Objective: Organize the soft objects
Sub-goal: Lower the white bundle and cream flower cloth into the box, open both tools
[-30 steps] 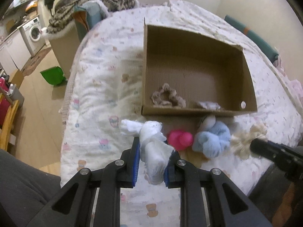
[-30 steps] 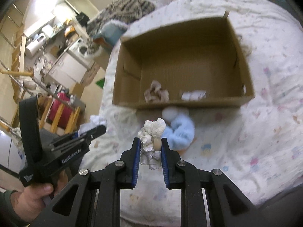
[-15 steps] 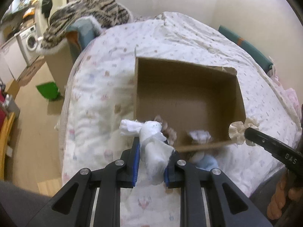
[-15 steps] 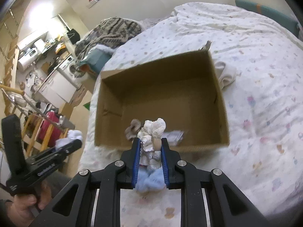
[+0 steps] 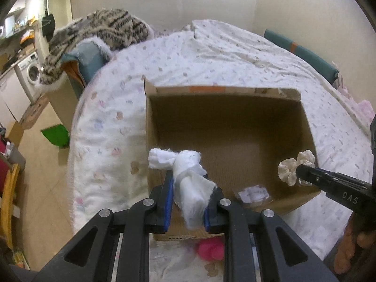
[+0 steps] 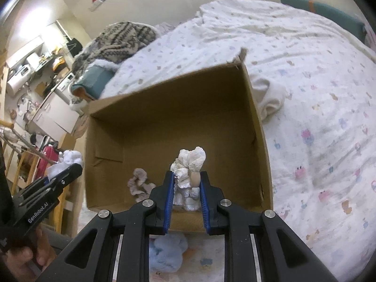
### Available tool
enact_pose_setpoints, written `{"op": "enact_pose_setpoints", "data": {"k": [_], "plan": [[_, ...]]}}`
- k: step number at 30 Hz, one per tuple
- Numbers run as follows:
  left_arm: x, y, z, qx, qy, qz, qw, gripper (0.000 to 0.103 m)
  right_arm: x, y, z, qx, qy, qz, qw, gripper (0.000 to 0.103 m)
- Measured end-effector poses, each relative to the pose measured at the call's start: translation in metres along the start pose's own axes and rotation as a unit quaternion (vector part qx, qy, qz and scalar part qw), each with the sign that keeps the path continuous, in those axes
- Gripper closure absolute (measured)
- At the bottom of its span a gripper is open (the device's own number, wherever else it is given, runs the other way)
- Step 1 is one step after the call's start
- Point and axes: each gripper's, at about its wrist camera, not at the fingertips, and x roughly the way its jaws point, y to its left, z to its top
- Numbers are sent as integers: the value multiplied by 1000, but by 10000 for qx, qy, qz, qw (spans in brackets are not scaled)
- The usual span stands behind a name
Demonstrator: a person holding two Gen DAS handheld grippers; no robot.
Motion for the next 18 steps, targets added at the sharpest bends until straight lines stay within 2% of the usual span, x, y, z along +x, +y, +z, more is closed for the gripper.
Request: {"op": "enact_pose_setpoints", "data": {"k": [6,18], "plan": [[20,-3,-9,150,147,19,9998,84,18,1,-9,-65,360,-100,9993,80],[31,-14,-18,378,328,-67,9987,84,35,10,-17,-349,695,-333,9964,80]]}}
